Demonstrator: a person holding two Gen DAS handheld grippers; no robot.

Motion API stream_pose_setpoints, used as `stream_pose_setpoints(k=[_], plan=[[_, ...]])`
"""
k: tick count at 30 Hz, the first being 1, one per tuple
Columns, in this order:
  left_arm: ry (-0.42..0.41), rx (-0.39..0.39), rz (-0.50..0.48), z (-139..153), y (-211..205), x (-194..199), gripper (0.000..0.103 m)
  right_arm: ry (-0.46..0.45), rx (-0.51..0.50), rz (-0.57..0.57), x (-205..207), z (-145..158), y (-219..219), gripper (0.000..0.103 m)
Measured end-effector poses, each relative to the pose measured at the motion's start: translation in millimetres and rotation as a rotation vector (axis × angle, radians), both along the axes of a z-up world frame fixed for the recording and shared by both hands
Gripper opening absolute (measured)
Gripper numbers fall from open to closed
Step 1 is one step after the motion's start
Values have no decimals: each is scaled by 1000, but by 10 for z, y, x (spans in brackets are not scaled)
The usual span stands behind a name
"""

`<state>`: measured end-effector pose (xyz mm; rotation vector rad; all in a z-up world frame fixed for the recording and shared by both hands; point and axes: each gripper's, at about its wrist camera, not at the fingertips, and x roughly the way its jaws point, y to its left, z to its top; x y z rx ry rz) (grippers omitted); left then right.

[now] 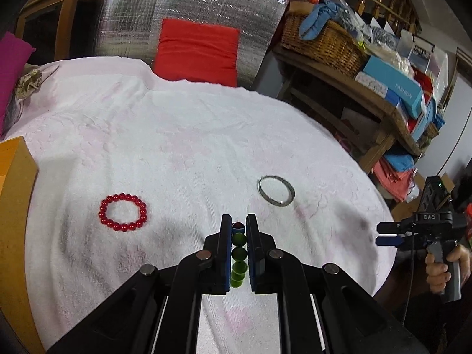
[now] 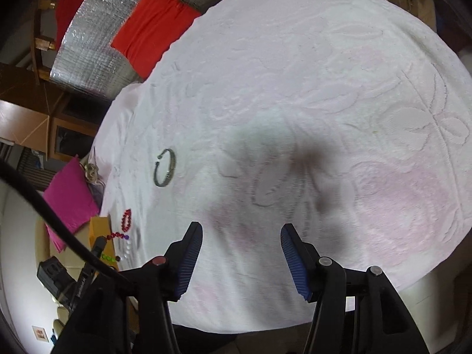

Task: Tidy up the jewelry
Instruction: 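Move the open right tool over the silver bangle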

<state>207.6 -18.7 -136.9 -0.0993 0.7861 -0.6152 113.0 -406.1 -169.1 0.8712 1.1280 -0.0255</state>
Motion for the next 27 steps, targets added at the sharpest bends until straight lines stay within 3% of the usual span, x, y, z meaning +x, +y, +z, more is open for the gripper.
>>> stream_pose_setpoints(k=[7, 17, 20, 27], plan=[[-1, 52, -25, -75, -176, 0, 10, -34, -8, 60, -222, 17, -120, 59], [-32, 87, -6, -75, -88, -138, 10, -64, -178, 183, -738, 447, -41, 61], [-33, 85, -3, -64, -35, -141, 10, -75, -206, 202, -835, 529, -28, 65], [-17, 65, -4, -68, -74, -51, 10, -47, -217, 257, -516, 356, 154, 69]])
